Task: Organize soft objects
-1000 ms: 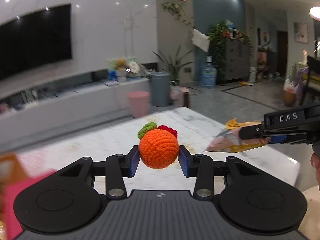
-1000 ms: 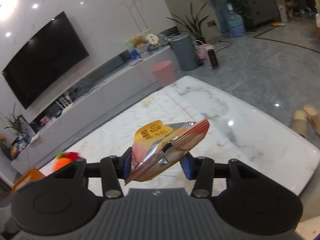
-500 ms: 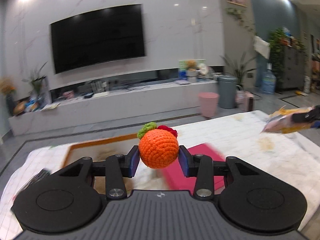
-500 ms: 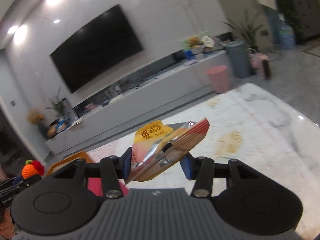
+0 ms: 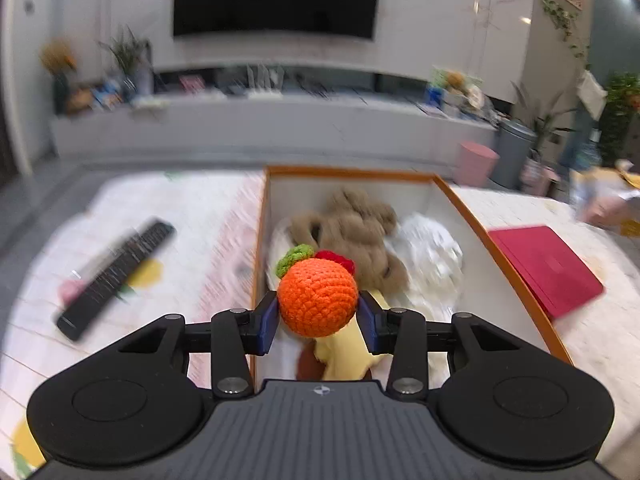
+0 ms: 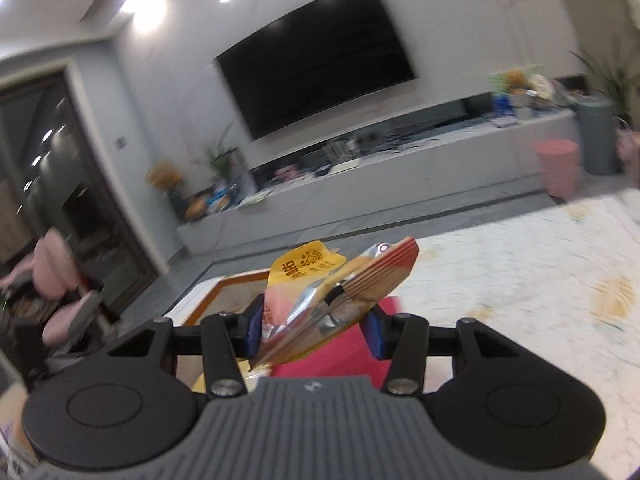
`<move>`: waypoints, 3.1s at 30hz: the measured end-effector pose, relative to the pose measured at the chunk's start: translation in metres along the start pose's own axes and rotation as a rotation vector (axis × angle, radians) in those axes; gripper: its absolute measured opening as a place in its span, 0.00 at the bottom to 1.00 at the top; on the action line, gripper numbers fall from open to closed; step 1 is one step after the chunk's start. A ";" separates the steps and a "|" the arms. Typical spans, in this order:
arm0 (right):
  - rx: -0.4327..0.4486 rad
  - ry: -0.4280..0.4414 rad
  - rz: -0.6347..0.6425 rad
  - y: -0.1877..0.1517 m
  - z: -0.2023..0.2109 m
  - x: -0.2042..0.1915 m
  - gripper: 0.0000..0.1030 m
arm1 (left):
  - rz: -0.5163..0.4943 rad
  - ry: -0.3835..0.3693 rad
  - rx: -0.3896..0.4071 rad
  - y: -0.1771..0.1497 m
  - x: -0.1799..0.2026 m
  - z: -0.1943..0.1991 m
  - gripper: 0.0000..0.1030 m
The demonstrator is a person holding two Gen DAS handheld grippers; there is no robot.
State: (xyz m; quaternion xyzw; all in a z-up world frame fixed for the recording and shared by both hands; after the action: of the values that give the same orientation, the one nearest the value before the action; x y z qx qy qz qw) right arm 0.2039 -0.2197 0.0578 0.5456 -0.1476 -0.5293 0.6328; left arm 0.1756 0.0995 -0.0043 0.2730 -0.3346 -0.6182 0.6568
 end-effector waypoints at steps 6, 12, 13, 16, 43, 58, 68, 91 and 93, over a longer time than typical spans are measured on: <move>-0.106 0.117 0.069 0.002 -0.034 -0.054 0.47 | -0.060 -0.114 -0.097 -0.013 -0.005 -0.011 0.46; -0.184 0.069 0.159 -0.014 -0.072 -0.094 0.47 | -0.125 -0.105 -0.093 -0.020 -0.004 -0.010 0.47; -0.195 0.073 0.163 -0.018 -0.078 -0.100 0.47 | -0.128 -0.091 -0.088 -0.021 -0.005 -0.010 0.50; -0.227 0.063 0.201 -0.026 -0.099 -0.112 0.47 | -0.153 -0.075 -0.057 -0.020 -0.005 -0.008 0.68; -0.126 -0.100 0.246 -0.040 -0.076 -0.129 0.85 | -0.010 0.085 0.264 0.005 0.001 0.042 0.95; 0.006 -0.288 0.161 -0.070 0.026 -0.117 0.97 | -0.013 0.014 0.279 -0.006 0.049 0.113 0.95; 0.004 -0.272 0.134 -0.112 0.047 -0.109 0.97 | -0.073 0.072 0.238 -0.056 0.080 0.112 0.95; -0.017 -0.178 0.199 -0.153 0.053 -0.093 0.97 | -0.098 0.125 0.227 -0.096 0.098 0.107 0.95; -0.018 -0.181 0.203 -0.154 0.053 -0.093 0.97 | -0.098 0.127 0.224 -0.096 0.099 0.107 0.95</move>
State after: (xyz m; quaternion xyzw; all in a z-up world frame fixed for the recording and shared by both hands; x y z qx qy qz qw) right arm 0.0482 -0.1471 -0.0168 0.4721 -0.2536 -0.5110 0.6721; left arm 0.0334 -0.0015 -0.0015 0.3992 -0.3457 -0.5899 0.6109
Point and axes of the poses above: each gripper's, at about its wrist camera, not at the fingertips, and z roughly against the way its jaws point, x to its right, y to its top, the point moved 1 cm from there along -z, roughly the way its jaws point, and after that the axes turned 1 degree about z, right-handed, at the moved point
